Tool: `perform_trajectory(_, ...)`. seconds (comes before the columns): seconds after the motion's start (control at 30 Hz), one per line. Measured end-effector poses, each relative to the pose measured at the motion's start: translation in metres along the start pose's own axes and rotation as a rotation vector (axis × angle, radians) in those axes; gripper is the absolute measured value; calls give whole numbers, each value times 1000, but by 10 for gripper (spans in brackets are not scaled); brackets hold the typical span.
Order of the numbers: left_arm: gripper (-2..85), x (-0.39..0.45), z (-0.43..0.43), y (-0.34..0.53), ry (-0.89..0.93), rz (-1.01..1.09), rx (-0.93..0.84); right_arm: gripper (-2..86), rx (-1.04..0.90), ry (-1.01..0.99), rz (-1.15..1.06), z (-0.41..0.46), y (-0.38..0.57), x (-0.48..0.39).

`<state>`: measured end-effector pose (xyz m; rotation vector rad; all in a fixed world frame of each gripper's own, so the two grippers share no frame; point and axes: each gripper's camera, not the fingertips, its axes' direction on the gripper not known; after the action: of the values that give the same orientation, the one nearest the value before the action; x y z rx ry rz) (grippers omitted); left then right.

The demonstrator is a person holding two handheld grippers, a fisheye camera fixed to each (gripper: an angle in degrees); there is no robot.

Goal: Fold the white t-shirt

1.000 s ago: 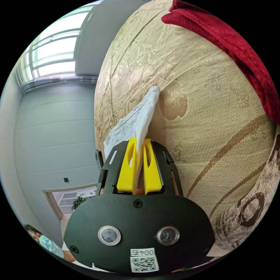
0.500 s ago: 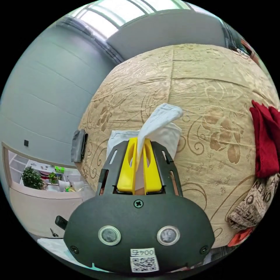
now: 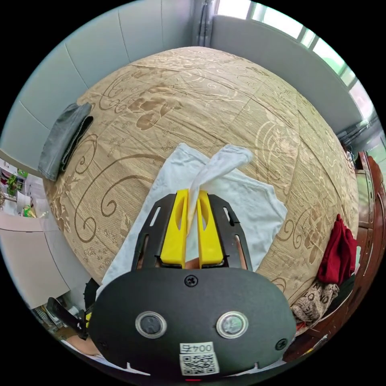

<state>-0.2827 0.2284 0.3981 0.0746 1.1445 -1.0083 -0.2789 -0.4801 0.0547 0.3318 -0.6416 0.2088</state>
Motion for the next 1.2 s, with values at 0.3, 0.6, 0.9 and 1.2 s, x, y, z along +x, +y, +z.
perform_trajectory(0.3,22,-17,-27,-18,12,-82,-12,97,18,189,-255,-8,-2,-100)
perform_trajectory(0.6,17,20,-66,-36,-19,34,62,75,279,6,-245,-122,43,-63)
perform_trajectory(0.9,46,31,49,-86,-63,154,-165,64,159,-210,99,-40,192,61)
perform_trajectory(1.2,54,76,58,-101,-222,363,-169,56,254,-145,-4,-66,253,76)
